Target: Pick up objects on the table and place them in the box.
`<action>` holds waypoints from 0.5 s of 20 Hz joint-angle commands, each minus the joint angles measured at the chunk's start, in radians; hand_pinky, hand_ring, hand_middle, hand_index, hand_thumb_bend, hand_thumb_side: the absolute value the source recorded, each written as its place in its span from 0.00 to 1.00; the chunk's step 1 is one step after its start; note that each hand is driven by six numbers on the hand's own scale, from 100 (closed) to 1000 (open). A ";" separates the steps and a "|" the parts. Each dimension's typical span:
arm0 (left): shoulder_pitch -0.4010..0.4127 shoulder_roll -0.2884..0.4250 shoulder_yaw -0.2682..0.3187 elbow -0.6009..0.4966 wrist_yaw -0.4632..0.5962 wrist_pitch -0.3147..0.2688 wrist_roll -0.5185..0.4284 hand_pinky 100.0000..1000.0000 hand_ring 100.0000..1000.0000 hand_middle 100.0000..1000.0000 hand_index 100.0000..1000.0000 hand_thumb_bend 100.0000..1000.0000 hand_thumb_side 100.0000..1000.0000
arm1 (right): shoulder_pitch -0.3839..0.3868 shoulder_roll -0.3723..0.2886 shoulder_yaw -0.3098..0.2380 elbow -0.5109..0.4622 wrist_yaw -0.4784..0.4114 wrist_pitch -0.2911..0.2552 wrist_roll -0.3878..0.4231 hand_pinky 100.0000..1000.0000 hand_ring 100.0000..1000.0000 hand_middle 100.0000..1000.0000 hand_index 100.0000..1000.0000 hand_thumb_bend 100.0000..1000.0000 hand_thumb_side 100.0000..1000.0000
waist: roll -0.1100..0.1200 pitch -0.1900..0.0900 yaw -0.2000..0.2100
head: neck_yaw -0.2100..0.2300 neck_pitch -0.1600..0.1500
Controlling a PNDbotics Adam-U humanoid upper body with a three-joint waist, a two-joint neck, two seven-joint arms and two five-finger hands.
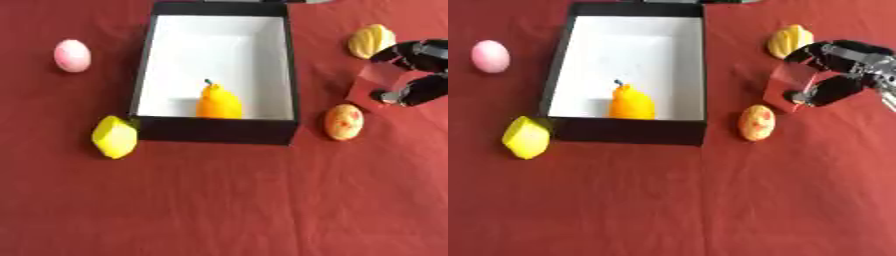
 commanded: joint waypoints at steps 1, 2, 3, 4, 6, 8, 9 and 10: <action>-0.007 0.018 0.004 -0.009 -0.006 -0.001 -0.005 0.61 0.80 0.81 0.76 0.24 0.90 | 0.004 -0.014 0.002 0.000 0.006 0.007 -0.018 0.87 0.66 0.73 0.79 0.26 0.00 | 0.003 -0.010 -0.001 | 0.003 -0.002; -0.007 0.018 0.004 -0.009 -0.007 -0.001 -0.005 0.61 0.80 0.81 0.76 0.24 0.90 | 0.006 -0.014 0.002 -0.004 0.007 0.008 -0.029 0.87 0.66 0.73 0.79 0.26 0.00 | 0.003 -0.009 -0.002 | 0.003 -0.002; -0.007 0.018 0.004 -0.008 -0.007 -0.001 -0.005 0.61 0.80 0.81 0.76 0.24 0.90 | 0.007 -0.015 -0.001 -0.008 0.007 0.011 -0.045 0.86 0.59 0.71 0.77 0.24 0.00 | 0.004 -0.009 -0.002 | 0.003 -0.002; -0.007 0.018 0.004 -0.008 -0.007 -0.001 -0.006 0.61 0.80 0.81 0.76 0.24 0.90 | 0.008 -0.014 -0.002 -0.012 0.007 0.014 -0.062 0.85 0.57 0.70 0.77 0.23 0.00 | 0.004 -0.009 -0.003 | 0.003 -0.002; -0.008 0.018 0.003 -0.008 -0.008 0.000 -0.008 0.61 0.80 0.81 0.76 0.24 0.90 | 0.009 -0.015 -0.001 -0.021 0.009 0.019 -0.094 0.85 0.53 0.69 0.75 0.20 0.00 | 0.004 -0.010 -0.004 | 0.003 -0.002; -0.008 0.017 0.002 -0.008 -0.010 0.001 -0.012 0.61 0.80 0.81 0.76 0.23 0.90 | 0.021 -0.021 -0.002 -0.036 0.015 0.021 -0.120 0.85 0.50 0.67 0.74 0.18 0.00 | 0.004 -0.009 -0.005 | 0.002 -0.002; -0.007 0.016 0.002 -0.008 -0.011 0.001 -0.013 0.61 0.80 0.81 0.76 0.23 0.90 | 0.033 -0.027 -0.005 -0.048 0.015 0.021 -0.132 0.85 0.48 0.66 0.73 0.17 0.00 | 0.004 -0.009 -0.005 | 0.001 -0.002; -0.007 0.017 0.002 -0.008 -0.012 0.002 -0.014 0.61 0.80 0.81 0.76 0.23 0.90 | 0.043 -0.032 -0.008 -0.062 0.015 0.022 -0.142 0.85 0.48 0.66 0.73 0.16 0.00 | 0.004 -0.008 -0.004 | 0.001 -0.002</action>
